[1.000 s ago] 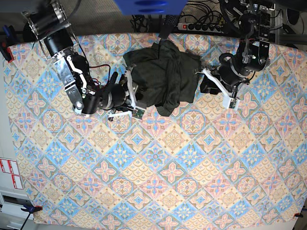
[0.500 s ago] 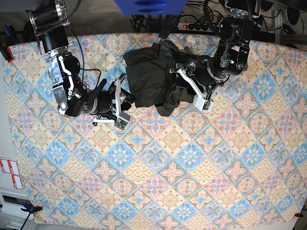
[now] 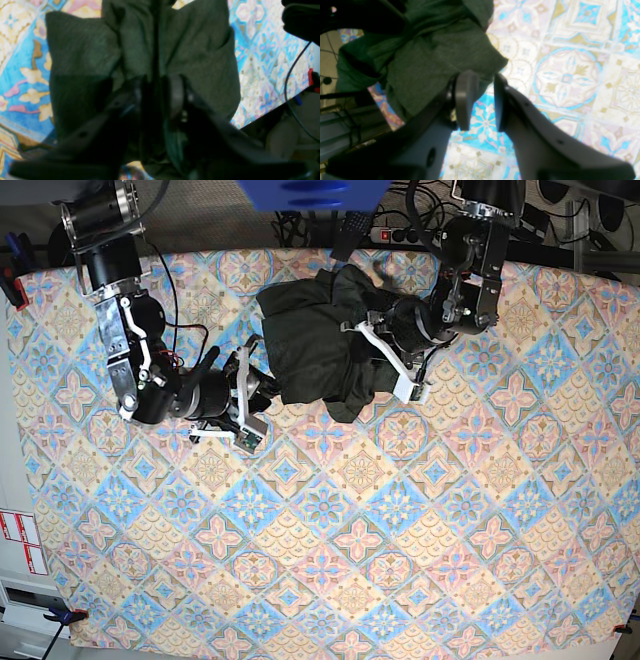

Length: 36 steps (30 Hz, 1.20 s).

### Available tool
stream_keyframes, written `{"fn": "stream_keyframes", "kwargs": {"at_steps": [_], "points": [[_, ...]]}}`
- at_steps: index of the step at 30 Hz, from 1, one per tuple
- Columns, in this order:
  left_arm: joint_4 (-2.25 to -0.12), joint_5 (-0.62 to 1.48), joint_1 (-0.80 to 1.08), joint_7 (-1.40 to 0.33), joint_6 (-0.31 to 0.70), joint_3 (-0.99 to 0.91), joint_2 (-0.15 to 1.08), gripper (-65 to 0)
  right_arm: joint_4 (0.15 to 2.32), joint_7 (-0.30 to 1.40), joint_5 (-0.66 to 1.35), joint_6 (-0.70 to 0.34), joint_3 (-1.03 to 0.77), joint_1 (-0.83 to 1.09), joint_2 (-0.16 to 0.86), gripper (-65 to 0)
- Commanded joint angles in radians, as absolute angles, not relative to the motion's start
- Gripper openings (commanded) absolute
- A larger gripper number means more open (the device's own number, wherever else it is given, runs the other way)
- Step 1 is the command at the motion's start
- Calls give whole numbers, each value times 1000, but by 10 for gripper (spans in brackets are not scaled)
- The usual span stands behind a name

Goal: Fold the T-shirt properly
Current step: 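Grasp the bundle side with the left gripper and fold it toward the right gripper, then press the bundle with both grippers to flatten it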

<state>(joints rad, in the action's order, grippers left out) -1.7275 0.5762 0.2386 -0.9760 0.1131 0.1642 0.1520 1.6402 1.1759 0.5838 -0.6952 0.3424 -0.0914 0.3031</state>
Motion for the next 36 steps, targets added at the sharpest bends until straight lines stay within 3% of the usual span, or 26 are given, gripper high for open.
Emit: {"fn": "stream_keyframes", "kwargs": {"at_steps": [1, 7, 10, 36], "points": [[-1745, 585, 232, -964, 122, 162, 150, -552, 1655, 1162, 601, -698, 334, -110, 311, -496], [-1747, 585, 232, -960, 122, 157, 156, -572, 1655, 1162, 601, -698, 334, -108, 311, -497], [-1747, 584, 232, -960, 122, 133, 166, -650, 1655, 1162, 601, -698, 334, -108, 311, -497], [-1863, 573, 311, -963, 124, -117, 289, -650, 1655, 1164, 601, -698, 334, -110, 311, -497]]}}
